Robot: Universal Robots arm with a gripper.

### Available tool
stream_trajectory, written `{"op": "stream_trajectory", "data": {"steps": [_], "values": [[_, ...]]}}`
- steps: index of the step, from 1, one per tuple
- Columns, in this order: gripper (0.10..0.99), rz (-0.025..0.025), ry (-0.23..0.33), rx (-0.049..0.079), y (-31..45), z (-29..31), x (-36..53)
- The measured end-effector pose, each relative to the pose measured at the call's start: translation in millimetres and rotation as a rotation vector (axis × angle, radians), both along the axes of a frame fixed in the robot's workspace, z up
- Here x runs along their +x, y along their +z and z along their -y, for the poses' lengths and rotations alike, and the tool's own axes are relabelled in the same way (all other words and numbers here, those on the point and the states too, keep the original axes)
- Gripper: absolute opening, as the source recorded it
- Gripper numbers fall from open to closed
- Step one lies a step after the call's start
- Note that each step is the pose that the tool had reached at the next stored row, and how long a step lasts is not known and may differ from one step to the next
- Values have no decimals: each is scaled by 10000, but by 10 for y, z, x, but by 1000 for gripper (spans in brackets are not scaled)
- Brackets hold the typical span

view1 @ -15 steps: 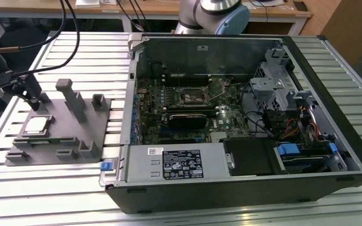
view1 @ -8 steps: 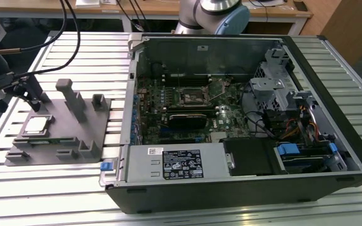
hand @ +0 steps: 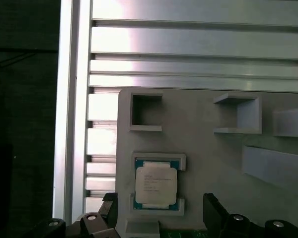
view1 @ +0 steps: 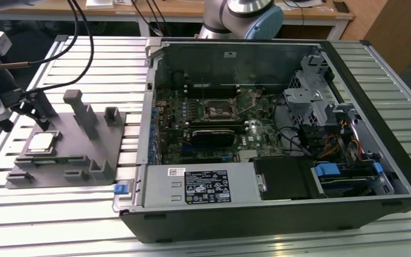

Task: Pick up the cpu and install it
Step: 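Pick up the cpu and move it towards the insertion slot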

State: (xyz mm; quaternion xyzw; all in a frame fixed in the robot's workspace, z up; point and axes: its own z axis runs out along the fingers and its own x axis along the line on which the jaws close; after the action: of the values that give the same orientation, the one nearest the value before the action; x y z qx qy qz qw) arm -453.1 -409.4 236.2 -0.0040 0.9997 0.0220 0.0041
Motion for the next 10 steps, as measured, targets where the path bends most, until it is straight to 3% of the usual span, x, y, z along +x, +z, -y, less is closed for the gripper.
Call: {"op": "stream_trajectory", "data": {"steps": [10], "values": [[776,-1,-78,22,-145,6,2]]}}
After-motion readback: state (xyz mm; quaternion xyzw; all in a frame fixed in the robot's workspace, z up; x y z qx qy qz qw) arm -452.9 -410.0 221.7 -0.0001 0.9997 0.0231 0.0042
